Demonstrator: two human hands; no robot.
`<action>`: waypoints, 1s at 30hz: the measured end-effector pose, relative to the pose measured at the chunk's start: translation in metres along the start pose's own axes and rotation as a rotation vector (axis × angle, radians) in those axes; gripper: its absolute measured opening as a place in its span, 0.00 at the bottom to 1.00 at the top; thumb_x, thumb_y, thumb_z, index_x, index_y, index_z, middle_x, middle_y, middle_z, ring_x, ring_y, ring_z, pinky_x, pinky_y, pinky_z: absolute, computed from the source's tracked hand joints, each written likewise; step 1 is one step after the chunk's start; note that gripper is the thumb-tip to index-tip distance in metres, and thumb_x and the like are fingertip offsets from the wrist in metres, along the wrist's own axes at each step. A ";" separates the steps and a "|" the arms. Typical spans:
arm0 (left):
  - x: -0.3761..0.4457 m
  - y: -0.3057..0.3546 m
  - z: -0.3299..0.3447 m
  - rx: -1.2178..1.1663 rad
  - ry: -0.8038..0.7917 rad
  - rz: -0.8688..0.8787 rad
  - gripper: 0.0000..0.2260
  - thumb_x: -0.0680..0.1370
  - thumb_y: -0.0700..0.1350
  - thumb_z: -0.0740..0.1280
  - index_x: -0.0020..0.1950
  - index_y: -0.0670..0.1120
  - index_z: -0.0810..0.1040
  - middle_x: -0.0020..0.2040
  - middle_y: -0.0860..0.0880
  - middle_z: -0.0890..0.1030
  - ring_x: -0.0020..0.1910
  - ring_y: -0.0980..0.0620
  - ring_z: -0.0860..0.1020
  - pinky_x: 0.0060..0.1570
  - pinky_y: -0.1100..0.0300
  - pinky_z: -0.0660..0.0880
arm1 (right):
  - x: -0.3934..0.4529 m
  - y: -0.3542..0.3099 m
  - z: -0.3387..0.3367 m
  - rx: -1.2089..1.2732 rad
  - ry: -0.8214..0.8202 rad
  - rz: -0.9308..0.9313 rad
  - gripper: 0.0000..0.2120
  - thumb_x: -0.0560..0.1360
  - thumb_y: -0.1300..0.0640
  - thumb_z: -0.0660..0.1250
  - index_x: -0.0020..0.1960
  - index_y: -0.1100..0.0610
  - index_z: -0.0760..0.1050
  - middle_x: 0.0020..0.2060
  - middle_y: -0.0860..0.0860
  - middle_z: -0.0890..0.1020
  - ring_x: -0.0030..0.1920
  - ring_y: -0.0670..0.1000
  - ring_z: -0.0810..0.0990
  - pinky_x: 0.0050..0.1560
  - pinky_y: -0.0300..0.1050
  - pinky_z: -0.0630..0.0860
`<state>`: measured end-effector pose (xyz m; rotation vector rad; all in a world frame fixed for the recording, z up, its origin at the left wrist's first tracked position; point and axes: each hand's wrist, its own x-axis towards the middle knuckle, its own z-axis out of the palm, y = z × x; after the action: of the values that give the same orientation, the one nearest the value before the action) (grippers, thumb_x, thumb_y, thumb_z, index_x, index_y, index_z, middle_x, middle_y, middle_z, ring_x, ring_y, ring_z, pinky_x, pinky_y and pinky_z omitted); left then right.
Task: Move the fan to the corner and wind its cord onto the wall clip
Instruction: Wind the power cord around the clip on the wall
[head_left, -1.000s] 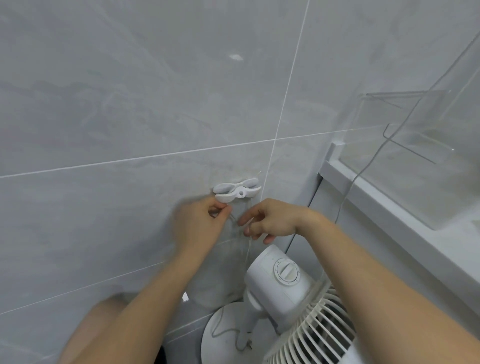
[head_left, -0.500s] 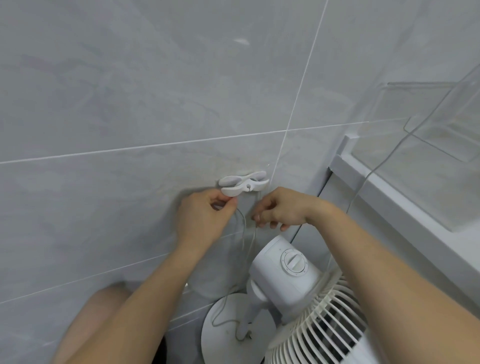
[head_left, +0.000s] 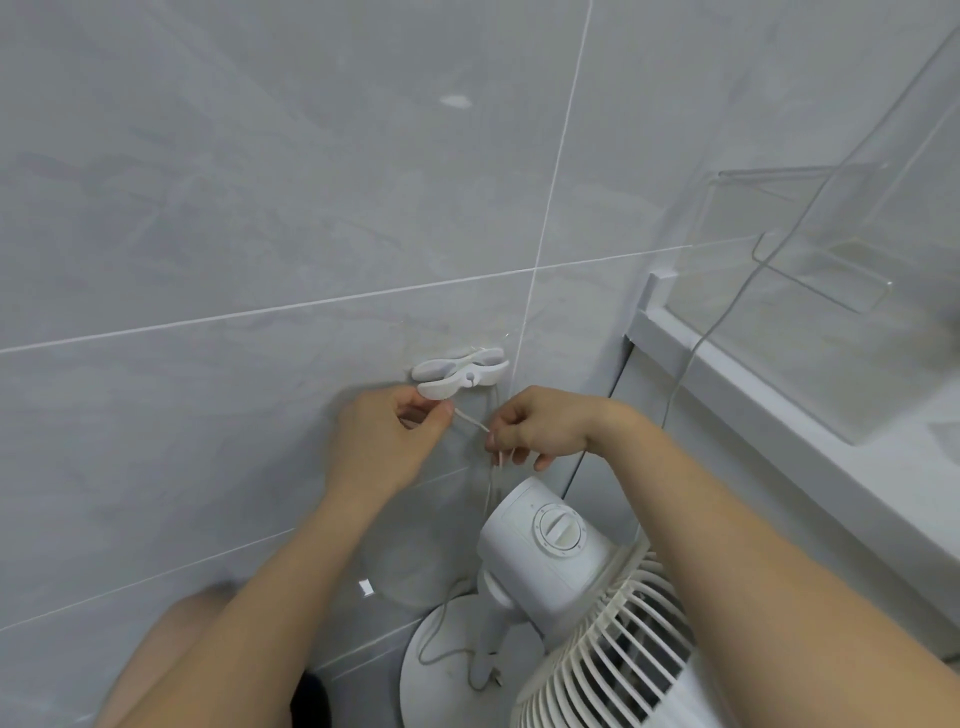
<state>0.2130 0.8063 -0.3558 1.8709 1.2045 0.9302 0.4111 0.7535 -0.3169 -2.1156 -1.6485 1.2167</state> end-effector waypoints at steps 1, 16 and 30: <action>-0.001 0.000 -0.003 0.084 0.017 0.026 0.08 0.73 0.56 0.72 0.39 0.53 0.84 0.33 0.58 0.83 0.33 0.61 0.80 0.39 0.60 0.75 | -0.002 0.002 -0.003 0.024 -0.002 0.011 0.09 0.82 0.53 0.65 0.53 0.57 0.81 0.48 0.49 0.85 0.46 0.48 0.81 0.50 0.46 0.80; -0.001 0.019 -0.022 0.368 0.198 0.558 0.01 0.76 0.49 0.69 0.45 0.54 0.79 0.45 0.57 0.79 0.37 0.56 0.79 0.29 0.57 0.74 | -0.010 0.021 -0.037 0.104 0.220 0.037 0.15 0.83 0.49 0.63 0.40 0.52 0.80 0.38 0.46 0.82 0.39 0.47 0.76 0.45 0.40 0.73; 0.000 0.002 -0.021 0.336 0.218 0.533 0.08 0.80 0.54 0.65 0.53 0.57 0.83 0.49 0.57 0.80 0.35 0.54 0.80 0.27 0.56 0.73 | -0.005 -0.006 -0.044 0.048 0.836 -0.192 0.18 0.81 0.48 0.65 0.41 0.62 0.78 0.26 0.44 0.68 0.29 0.46 0.66 0.34 0.44 0.64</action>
<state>0.1955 0.8097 -0.3437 2.4832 1.0477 1.3042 0.4373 0.7657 -0.2828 -1.9565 -1.3435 0.2250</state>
